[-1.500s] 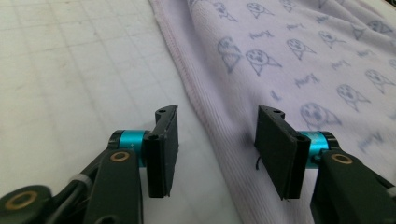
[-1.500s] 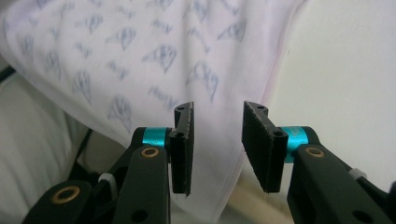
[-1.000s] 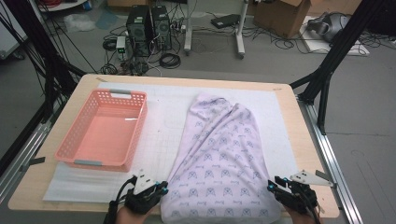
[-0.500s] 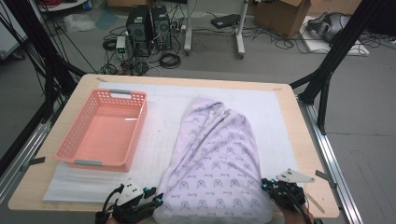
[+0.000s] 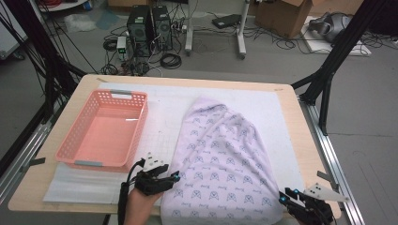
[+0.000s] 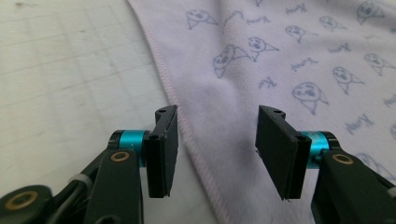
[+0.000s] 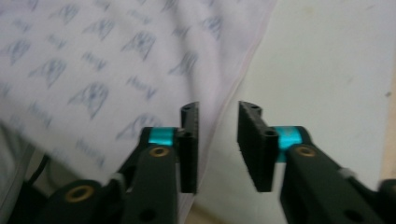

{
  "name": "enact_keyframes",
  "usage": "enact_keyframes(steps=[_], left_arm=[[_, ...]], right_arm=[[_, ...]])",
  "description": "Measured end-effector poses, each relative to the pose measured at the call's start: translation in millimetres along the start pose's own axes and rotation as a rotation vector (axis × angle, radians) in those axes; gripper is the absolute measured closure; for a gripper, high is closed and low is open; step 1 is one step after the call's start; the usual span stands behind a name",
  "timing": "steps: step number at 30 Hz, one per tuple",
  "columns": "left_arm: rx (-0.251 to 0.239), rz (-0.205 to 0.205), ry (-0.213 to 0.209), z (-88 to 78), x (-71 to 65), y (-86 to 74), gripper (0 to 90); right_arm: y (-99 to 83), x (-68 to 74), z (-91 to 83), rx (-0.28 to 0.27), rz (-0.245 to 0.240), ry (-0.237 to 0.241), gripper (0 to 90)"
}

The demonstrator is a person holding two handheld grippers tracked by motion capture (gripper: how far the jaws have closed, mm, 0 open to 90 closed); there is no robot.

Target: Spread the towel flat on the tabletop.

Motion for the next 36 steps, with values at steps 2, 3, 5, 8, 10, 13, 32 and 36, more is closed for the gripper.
enact_keyframes(steps=[2,3,5,8,10,13,32,36], left_arm=[[-0.014,0.059,0.044,3.5,-5.1,-0.1,54.8],[-0.015,0.091,0.073,3.0,-5.2,-0.8,62.0],[-0.020,0.069,0.047,1.6,-4.1,-1.8,82.2],[-0.017,0.060,0.044,-2.2,-4.4,-4.2,85.1],[-0.018,0.044,0.032,-7.4,-4.2,-7.7,85.4],[-0.020,0.042,0.018,-19.8,-2.7,-15.9,85.5],[-0.082,0.007,-0.037,-45.7,-3.1,-33.7,55.6],[-0.084,-0.010,-0.028,-39.5,-0.8,-25.2,49.6]], right_arm=[[7.8,-2.5,10.5,-0.008,0.025,-0.014,55.1],[11.7,-3.6,17.1,-0.010,0.031,-0.021,51.3],[18.4,-4.6,30.5,-0.004,0.049,-0.034,48.2],[26.0,-2.4,49.3,0.017,0.056,-0.036,47.8],[28.0,0.3,59.5,0.035,0.048,-0.036,51.1],[29.4,3.7,64.4,0.030,0.030,-0.053,58.5],[7.4,19.7,32.8,0.065,-0.093,0.063,86.5],[-7.4,10.1,14.2,0.094,-0.087,0.080,86.5]])
Point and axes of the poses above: each handheld gripper's, and its own axes: z roughly forward along the jaws, y roughly out of its top, x roughly to its left, the point moved 4 cm from there along z, roughly forward along the jaws, and after that the axes turned 1 degree about y, right-handed, at the moved point
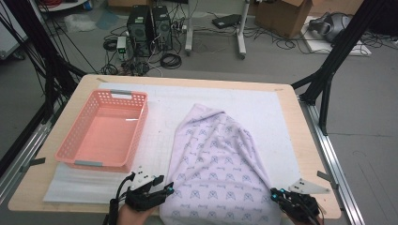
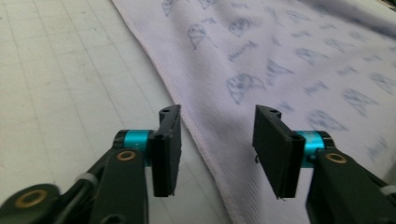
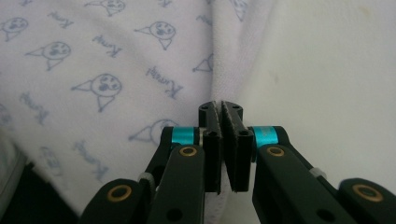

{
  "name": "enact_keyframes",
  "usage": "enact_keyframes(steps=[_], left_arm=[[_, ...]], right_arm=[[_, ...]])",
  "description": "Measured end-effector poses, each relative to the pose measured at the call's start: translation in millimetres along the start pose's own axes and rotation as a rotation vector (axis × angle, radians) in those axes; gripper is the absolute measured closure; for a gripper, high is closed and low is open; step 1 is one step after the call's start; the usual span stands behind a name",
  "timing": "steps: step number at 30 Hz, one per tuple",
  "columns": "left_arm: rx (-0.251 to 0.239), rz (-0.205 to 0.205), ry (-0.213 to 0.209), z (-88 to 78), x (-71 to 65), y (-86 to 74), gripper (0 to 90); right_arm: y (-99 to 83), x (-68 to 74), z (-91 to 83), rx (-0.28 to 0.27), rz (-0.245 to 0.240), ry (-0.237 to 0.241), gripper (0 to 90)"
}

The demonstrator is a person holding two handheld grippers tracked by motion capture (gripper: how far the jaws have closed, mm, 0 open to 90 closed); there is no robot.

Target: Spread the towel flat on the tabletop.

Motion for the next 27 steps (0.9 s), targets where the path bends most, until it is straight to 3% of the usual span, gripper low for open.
enact_keyframes(steps=[3,7,9,14,16,18,20,23,27], left_arm=[[0.008,0.003,0.008,7.8,1.5,5.6,47.8],[0.033,0.001,0.018,22.0,3.2,11.7,47.2],[0.042,0.001,0.017,29.3,3.8,16.7,47.1],[0.070,0.026,0.029,46.0,1.9,26.2,46.9],[0.074,0.049,0.045,47.6,2.5,26.3,53.3],[0.068,0.079,0.086,47.2,4.0,24.1,67.9],[0.076,0.046,0.067,44.3,6.4,23.7,82.7],[0.084,0.056,0.057,38.8,5.5,20.8,85.0],[0.074,0.059,0.013,28.5,3.4,12.1,84.9]], right_arm=[[-7.7,-3.2,-9.6,-0.006,0.025,0.045,83.6],[-0.6,-7.4,-11.4,-0.082,0.069,0.035,66.8],[5.5,-9.2,-9.2,-0.118,0.089,0.030,65.4],[11.0,-12.4,-2.9,-0.127,0.089,0.021,63.6],[12.8,-13.9,-3.2,-0.128,0.096,0.019,62.5],[16.0,-16.0,-4.7,-0.142,0.100,0.014,62.3],[18.6,-18.7,-4.5,-0.151,0.103,0.010,61.8],[21.8,-22.1,-0.5,-0.148,0.107,0.010,61.9],[31.2,-27.4,5.2,-0.155,0.102,0.009,61.1]])
Point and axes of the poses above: each handheld gripper's, and its own axes: z roughly forward along the jaws, y roughly out of its top, x roughly to its left, the point moved 4 cm from there along z, roughly forward along the jaws, and after that the axes turned 1 degree about y, right-handed, at the moved point
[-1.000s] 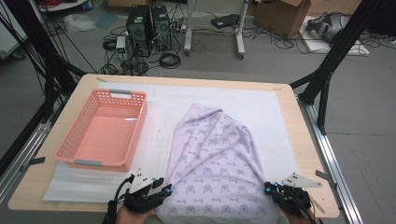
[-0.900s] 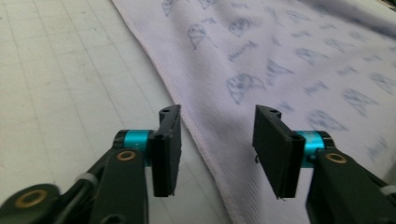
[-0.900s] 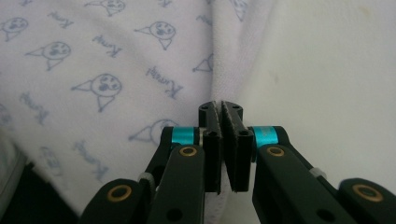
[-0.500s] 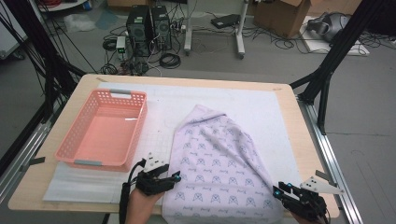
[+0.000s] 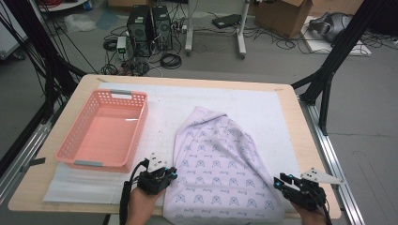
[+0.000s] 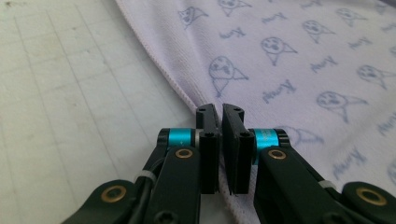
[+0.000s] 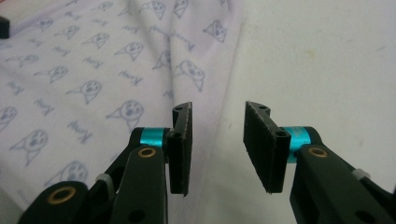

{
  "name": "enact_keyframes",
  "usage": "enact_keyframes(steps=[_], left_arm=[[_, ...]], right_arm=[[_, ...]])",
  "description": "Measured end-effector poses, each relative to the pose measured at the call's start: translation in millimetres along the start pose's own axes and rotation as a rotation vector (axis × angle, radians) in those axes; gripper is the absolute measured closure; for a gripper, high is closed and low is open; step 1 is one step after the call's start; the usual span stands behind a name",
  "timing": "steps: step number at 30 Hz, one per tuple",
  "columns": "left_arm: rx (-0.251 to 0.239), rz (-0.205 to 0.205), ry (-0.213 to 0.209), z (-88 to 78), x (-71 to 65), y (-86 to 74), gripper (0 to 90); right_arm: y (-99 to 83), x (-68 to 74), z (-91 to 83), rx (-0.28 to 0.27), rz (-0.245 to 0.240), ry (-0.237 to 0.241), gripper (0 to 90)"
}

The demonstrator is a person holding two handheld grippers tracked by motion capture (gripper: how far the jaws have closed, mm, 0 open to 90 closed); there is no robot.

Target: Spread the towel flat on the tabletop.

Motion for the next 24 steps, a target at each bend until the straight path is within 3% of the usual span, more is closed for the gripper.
enact_keyframes(steps=[3,7,11,17,24], left_arm=[[-0.007,-0.005,-0.032,-4.5,0.4,-2.9,83.3],[-0.047,-0.012,-0.051,0.0,6.9,8.1,64.8],[-0.081,-0.007,-0.077,9.4,14.2,19.0,54.5],[-0.115,0.000,-0.091,19.3,23.2,29.5,47.7],[-0.150,-0.011,-0.098,19.9,29.2,32.2,44.6]], right_arm=[[10.4,-3.8,6.1,-0.022,0.003,0.002,58.3],[25.8,-9.3,15.4,-0.034,0.005,-0.002,56.0],[43.2,-13.8,29.7,-0.038,0.001,-0.004,52.2],[73.7,-11.4,68.5,-0.011,-0.011,0.021,44.5],[113.8,-5.2,116.0,0.054,-0.038,0.004,39.7]])
Point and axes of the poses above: each handheld gripper's, and its own axes: z roughly forward along the jaws, y roughly out of its top, x roughly to its left, the point moved 4 cm from there along z, roughly forward along the jaws, and after that the axes turned 1 degree about y, right-handed, at the moved point
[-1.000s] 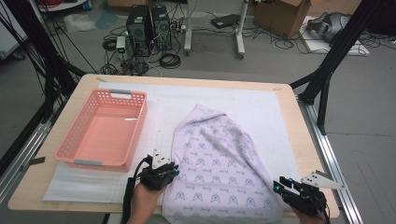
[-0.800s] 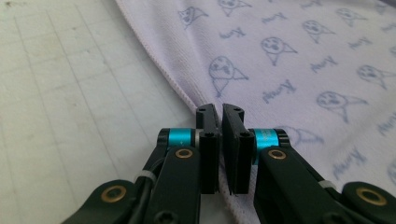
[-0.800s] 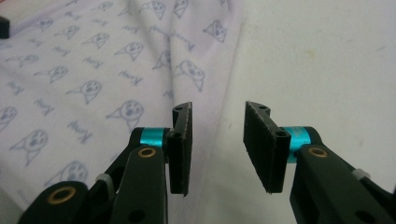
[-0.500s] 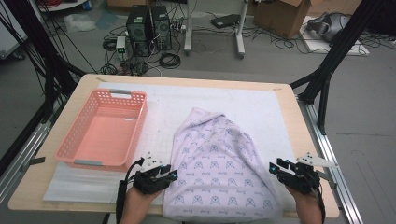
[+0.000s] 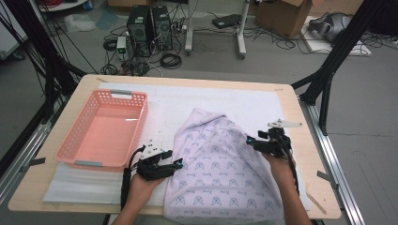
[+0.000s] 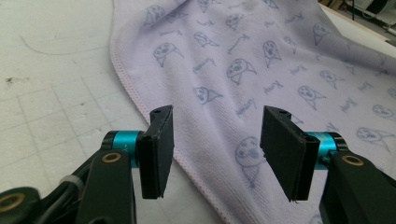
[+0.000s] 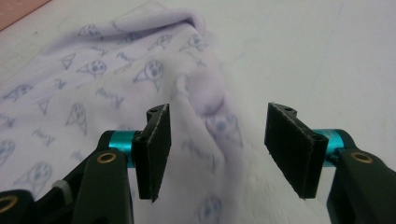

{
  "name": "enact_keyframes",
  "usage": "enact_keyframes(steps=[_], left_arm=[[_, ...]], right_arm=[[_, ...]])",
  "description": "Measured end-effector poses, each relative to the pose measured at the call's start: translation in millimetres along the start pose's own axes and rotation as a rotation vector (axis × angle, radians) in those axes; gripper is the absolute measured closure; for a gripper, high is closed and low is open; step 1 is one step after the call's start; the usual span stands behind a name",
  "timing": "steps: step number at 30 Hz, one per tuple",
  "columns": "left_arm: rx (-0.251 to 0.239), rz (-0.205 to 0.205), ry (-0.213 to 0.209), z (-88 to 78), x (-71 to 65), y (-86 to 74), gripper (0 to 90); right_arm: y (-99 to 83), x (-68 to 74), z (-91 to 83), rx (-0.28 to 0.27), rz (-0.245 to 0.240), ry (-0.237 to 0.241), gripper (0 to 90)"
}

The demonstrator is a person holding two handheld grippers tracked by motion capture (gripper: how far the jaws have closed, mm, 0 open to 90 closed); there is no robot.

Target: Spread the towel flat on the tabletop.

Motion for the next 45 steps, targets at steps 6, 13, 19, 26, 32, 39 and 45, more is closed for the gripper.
enact_keyframes(steps=[6,13,19,26,32,39,45], left_arm=[[0.003,-0.003,-0.009,3.4,0.9,0.2,44.7],[0.006,-0.019,0.003,0.3,5.8,-1.2,45.0],[-0.004,-0.031,0.013,-3.2,8.2,-0.5,45.5],[-0.003,-0.032,0.015,-4.1,8.3,-0.4,45.4],[-0.005,-0.036,0.016,-4.5,7.8,-0.3,45.3],[-0.005,-0.037,0.012,-4.8,7.4,-0.6,45.2],[-0.007,-0.044,0.014,-4.5,7.9,-0.6,45.1]], right_arm=[[20.8,2.6,37.3,0.062,-0.001,-0.001,42.9],[18.4,12.8,51.6,0.111,-0.015,0.040,80.1],[16.7,41.8,38.0,0.062,-0.148,0.146,81.5],[-2.1,85.4,24.0,0.067,-0.337,0.266,81.6],[-24.9,102.5,28.1,0.110,-0.381,0.335,81.7],[-33.9,105.5,31.2,0.122,-0.383,0.332,64.2],[-13.0,80.5,-0.2,-0.031,-0.291,0.328,62.0]])
Point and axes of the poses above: each handheld gripper's, and its own axes: z roughly forward along the jaws, y roughly out of its top, x roughly to its left, the point moved 4 cm from there along z, roughly forward along the jaws, and after that the axes turned 1 degree about y, right-handed, at the moved point
